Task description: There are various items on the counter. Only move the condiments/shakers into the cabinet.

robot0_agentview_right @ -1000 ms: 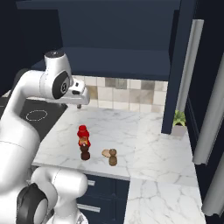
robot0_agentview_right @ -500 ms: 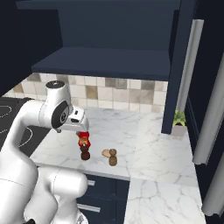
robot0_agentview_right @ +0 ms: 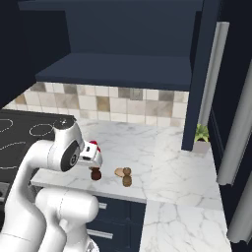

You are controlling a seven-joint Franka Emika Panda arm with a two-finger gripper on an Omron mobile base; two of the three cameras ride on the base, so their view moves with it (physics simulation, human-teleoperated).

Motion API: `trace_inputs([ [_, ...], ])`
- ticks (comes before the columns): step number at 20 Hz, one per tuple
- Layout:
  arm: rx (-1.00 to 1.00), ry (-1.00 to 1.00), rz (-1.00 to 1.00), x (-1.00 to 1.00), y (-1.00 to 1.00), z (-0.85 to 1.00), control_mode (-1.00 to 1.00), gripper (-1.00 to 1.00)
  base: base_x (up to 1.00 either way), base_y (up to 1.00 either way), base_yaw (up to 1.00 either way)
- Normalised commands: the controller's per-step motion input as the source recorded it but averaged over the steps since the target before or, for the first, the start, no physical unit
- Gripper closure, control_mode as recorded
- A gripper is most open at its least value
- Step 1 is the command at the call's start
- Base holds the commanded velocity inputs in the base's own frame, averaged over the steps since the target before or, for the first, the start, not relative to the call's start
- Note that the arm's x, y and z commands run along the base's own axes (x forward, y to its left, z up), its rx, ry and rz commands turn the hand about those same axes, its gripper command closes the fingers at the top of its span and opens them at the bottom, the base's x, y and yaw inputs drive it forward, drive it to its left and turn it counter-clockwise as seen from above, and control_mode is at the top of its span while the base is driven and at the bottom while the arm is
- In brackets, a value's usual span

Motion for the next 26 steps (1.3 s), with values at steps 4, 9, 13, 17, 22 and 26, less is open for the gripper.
trace_inputs([
  [4, 0.00, -0.02, 0.00, 0.25, -0.02, -0.23, -1.00, -1.00, 0.00, 0.00, 0.00],
  [9, 0.00, 0.00, 0.00, 0.28, -0.08, -0.15, -1.00, -1.00, 0.00, 0.00, 0.00],
  [13, 0.00, 0.00, 0.00, 0.21, -0.24, -0.05, -1.00, -1.00, 0.00, 0.00, 0.00],
  [17, 0.00, 0.00, 0.00, 0.09, -0.10, -0.11, -1.00, -1.00, 0.00, 0.00, 0.00],
  [22, -0.03, 0.00, 0.00, 0.05, 0.00, -0.31, -1.00, -1.00, 0.00, 0.00, 0.00],
  [26, -0.03, 0.00, 0.00, 0.06, 0.00, -0.34, -1.00, -1.00, 0.00, 0.00, 0.00],
])
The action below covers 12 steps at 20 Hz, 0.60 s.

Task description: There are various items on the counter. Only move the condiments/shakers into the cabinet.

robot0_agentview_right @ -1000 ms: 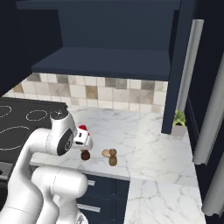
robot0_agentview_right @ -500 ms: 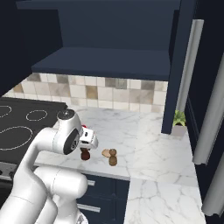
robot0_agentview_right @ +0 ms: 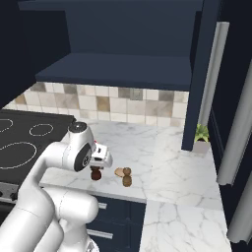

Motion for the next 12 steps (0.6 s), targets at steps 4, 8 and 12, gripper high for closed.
trace_inputs([
  [4, -0.01, 0.00, 0.00, 0.16, 0.00, -0.36, -1.00, -1.00, 0.00, 0.00, 0.00],
  [8, 0.00, 0.00, 0.00, 0.29, 0.02, -0.36, -1.00, -1.00, 0.00, 0.00, 0.00],
  [12, 0.00, 0.01, 0.00, 0.37, 0.05, -0.16, -1.00, -1.00, 0.00, 0.00, 0.00],
])
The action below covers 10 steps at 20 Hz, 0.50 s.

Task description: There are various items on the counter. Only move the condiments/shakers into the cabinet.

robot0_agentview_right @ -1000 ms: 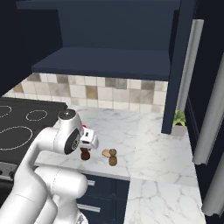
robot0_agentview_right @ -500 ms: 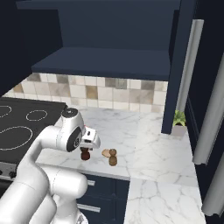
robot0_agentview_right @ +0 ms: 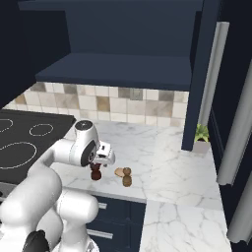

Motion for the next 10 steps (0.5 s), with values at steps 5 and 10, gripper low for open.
trace_inputs([
  [5, 0.00, 0.09, 0.00, 0.04, 0.01, -0.13, -1.00, -1.00, 0.00, 0.00, 0.00],
  [10, 0.00, 0.12, 0.00, 0.00, 0.00, -0.31, -1.00, -1.00, 0.00, 0.00, 0.00],
])
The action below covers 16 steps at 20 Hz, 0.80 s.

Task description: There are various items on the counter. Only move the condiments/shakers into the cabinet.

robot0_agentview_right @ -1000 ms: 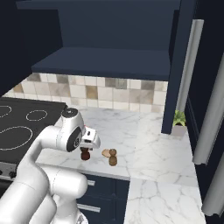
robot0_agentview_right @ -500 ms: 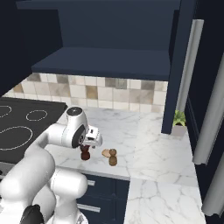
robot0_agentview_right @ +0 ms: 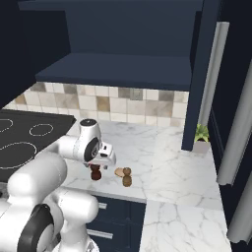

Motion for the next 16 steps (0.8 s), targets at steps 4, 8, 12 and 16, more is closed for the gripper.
trace_inputs([
  [4, 0.00, 0.07, 0.00, 0.00, 0.00, -0.37, -1.00, -1.00, 0.00, 0.00, 0.00],
  [8, 0.02, 0.00, 0.00, 0.00, 0.00, -0.22, -1.00, 1.00, 0.00, 0.00, 0.00],
  [12, 0.00, 0.00, 0.00, -0.02, 0.00, 0.00, -1.00, 1.00, 0.00, 0.00, 0.00],
  [16, 0.00, -0.13, 0.00, -0.14, 0.00, 0.43, -1.00, 1.00, 0.00, 0.00, 0.00],
])
